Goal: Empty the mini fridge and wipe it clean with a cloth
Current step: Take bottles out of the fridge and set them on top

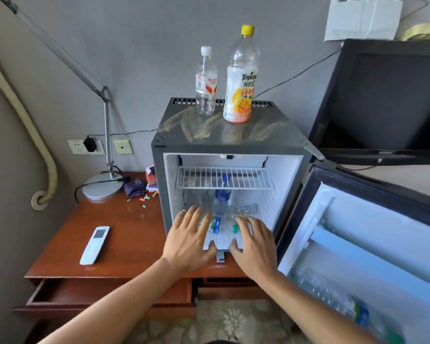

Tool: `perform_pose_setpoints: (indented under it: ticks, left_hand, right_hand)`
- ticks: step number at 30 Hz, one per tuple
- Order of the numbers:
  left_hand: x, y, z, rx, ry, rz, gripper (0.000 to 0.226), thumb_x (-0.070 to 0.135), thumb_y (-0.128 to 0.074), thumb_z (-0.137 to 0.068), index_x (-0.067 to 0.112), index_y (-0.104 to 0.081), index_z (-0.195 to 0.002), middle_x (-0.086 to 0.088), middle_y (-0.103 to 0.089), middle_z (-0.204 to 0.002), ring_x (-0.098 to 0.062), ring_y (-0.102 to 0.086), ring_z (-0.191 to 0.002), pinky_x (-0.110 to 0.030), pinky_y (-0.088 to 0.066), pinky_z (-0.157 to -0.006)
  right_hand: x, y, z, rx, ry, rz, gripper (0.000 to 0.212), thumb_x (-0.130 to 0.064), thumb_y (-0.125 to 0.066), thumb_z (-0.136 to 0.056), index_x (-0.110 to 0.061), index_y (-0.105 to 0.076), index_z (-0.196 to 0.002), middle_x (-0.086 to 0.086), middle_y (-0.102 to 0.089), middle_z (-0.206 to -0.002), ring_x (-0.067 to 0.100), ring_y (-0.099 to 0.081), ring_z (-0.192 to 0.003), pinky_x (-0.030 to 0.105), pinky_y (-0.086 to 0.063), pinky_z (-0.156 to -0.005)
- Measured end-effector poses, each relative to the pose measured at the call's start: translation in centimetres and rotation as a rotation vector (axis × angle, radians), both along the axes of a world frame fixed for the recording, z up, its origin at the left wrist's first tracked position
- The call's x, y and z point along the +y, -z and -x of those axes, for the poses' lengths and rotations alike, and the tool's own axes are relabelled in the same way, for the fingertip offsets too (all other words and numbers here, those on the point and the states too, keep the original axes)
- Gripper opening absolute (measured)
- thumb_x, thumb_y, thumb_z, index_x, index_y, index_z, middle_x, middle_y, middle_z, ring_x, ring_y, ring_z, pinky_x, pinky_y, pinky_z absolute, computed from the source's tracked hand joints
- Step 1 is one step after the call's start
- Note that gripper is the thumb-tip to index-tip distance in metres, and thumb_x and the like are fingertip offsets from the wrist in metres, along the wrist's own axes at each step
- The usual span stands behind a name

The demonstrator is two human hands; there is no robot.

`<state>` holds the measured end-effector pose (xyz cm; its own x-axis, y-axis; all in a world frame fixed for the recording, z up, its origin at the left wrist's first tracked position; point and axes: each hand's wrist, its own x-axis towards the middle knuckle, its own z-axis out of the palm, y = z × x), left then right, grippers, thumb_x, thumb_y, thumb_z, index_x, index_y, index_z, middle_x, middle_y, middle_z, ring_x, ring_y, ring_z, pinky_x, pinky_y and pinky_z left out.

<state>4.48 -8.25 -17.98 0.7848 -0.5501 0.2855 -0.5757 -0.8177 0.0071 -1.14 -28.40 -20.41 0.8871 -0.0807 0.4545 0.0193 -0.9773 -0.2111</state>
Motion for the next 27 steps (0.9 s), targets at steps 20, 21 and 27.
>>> perform_pose_setpoints:
  ticks: [20,21,27]
  left_hand:
    - [-0.6,6.5,-1.7,0.254,-0.119,-0.209,0.091,0.064,-0.034,-0.092,0.023,0.0,-0.165,-0.008,0.004,-0.173,-0.028,0.015,-0.159,-0.054,0.005,-0.128]
    - [-0.5,6.7,-1.9,0.248,-0.129,-0.207,0.091,0.063,-0.035,-0.092,0.023,-0.001,-0.165,-0.008,0.004,-0.173,-0.028,0.014,-0.159,-0.054,0.005,-0.128]
    - [0.0,7.5,-2.8,0.257,-0.182,-0.179,0.088,0.06,-0.037,-0.091,0.023,-0.007,-0.166,-0.008,0.0,-0.173,-0.028,0.012,-0.159,-0.052,0.003,-0.128]
  right_hand:
    - [-0.7,7.9,-9.7,0.883,-0.071,0.158,0.07,-0.033,-0.055,-0.092,-0.029,-0.028,-0.157,0.004,0.009,-0.169,0.034,0.003,-0.155,0.054,-0.021,-0.121]
    - [-0.8,8.3,-10.4,0.899,-0.074,0.178,0.07,-0.031,-0.055,-0.091,-0.029,-0.029,-0.156,0.003,0.011,-0.169,0.035,0.004,-0.155,0.054,-0.02,-0.12]
    - [-1.8,10.3,-13.1,0.955,-0.083,0.212,0.069,-0.014,-0.053,-0.083,-0.029,-0.039,-0.149,0.01,0.004,-0.165,0.041,0.005,-0.153,0.057,-0.016,-0.12]
